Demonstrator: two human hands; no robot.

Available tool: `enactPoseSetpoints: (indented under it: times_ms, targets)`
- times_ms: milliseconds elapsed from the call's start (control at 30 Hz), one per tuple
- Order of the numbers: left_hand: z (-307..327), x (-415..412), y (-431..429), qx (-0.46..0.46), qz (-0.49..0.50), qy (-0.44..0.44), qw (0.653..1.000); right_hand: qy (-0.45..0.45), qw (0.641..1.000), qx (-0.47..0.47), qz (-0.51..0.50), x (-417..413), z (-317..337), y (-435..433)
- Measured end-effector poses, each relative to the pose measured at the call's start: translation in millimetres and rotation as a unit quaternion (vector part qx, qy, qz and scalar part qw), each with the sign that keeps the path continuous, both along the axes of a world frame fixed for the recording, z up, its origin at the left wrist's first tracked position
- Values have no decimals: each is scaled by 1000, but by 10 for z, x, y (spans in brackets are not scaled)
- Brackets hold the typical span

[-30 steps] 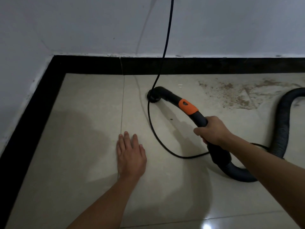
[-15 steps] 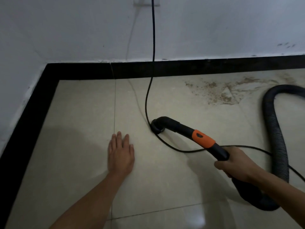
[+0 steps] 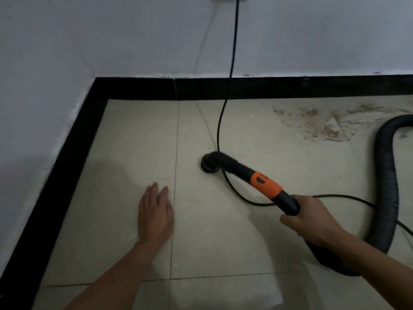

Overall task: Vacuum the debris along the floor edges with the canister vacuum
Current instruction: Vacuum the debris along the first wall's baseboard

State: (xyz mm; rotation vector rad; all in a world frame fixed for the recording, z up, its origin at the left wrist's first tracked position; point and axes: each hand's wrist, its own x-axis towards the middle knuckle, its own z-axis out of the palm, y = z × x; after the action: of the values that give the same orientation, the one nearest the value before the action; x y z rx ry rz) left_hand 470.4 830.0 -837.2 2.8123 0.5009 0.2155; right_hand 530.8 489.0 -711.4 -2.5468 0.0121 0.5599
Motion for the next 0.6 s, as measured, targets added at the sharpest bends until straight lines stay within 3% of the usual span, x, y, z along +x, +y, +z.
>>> enactPoseSetpoints:
  times_ms: [100,233,333,467,600]
  targets:
    - [-24,-85,116,10,38,-21,999,23,998,-41,42,-165,-51,-130]
    - [-21,-74,84,17,57,-15,998,-8,999,-11,-40,31,-57,12]
    - [-29,-73,104,22,53,-18,998,-5,999,23,-43,317,-69,437]
    - [-9,-84,104,11,55,-5,998,18,999,46,8,335,-102,848]
    - [-12,-89,132,9,56,-5,998,40,998,18,54,1,-84,559]
